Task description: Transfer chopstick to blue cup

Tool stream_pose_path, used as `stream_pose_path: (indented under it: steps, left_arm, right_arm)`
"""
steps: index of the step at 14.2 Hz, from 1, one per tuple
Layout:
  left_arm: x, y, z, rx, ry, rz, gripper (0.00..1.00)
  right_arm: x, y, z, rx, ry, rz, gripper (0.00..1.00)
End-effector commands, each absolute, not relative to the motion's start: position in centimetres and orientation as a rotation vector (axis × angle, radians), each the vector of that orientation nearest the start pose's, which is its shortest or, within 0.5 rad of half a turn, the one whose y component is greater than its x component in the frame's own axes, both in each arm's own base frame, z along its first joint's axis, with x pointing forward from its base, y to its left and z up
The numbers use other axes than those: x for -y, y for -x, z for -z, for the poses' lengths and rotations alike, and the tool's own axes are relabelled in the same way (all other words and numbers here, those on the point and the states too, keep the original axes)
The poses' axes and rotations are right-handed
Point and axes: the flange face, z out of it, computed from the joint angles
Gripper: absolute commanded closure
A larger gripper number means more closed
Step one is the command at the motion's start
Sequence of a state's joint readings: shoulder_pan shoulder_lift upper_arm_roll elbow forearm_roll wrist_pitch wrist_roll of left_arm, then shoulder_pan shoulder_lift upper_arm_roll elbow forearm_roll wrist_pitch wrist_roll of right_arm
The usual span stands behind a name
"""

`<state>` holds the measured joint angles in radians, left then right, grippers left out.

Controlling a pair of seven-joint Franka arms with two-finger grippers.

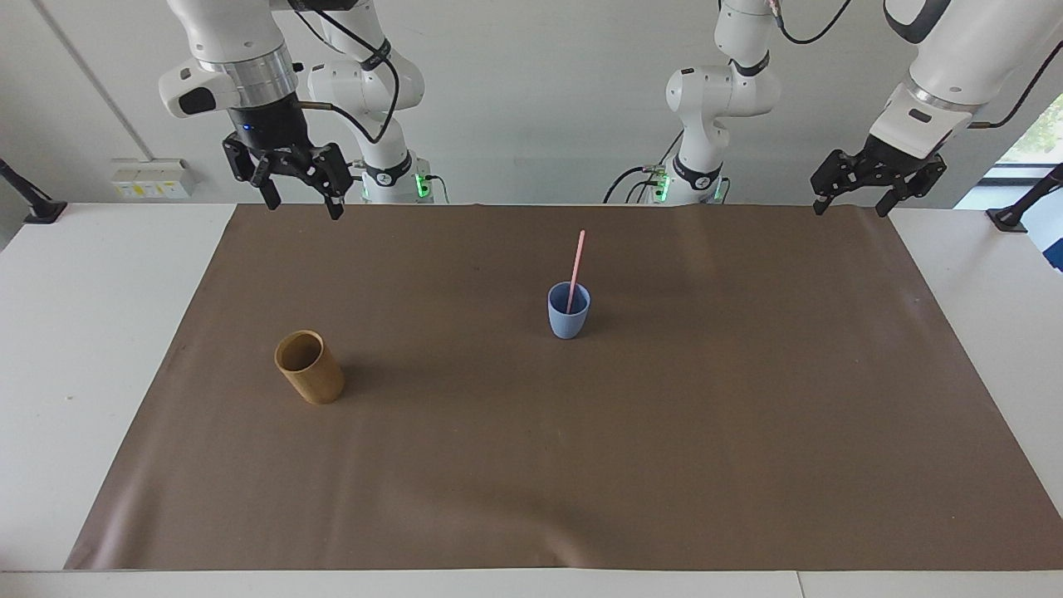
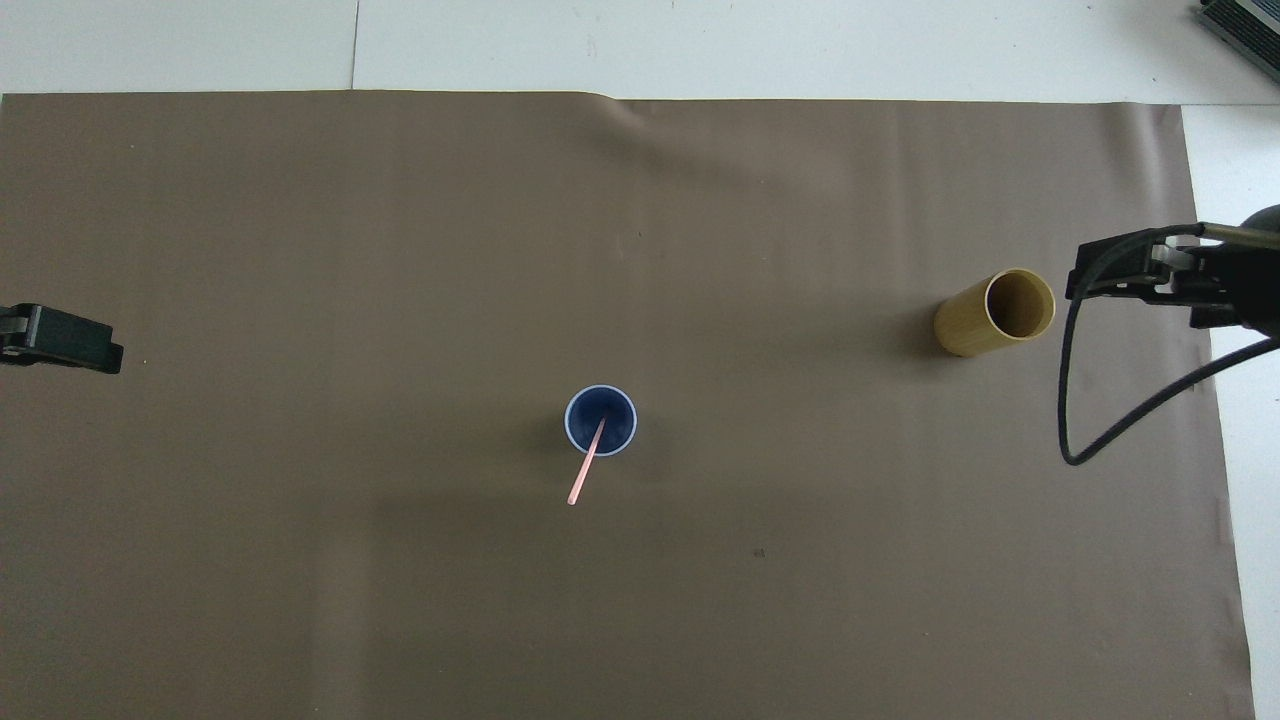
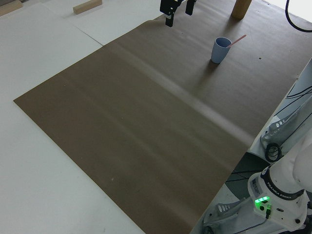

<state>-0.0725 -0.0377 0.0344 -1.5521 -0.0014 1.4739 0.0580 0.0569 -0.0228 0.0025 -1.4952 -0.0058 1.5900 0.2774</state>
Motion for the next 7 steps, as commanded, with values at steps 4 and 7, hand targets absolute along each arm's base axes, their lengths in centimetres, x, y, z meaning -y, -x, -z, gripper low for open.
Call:
stream_pose_path:
  steps: [4,7]
  left_arm:
    - [2.0,-52.8,-64.9,-0.146,3.147,-0.065,0.0]
    - [2.1,-52.8,-64.8,-0.149,3.148,-0.068,0.0]
  right_arm:
    - [1.6,-53.0,-66.6,-0.184,3.164,0.124,0.0]
    - [1.8,-52.5,-66.2,-0.17,3.167,0.089,0.0]
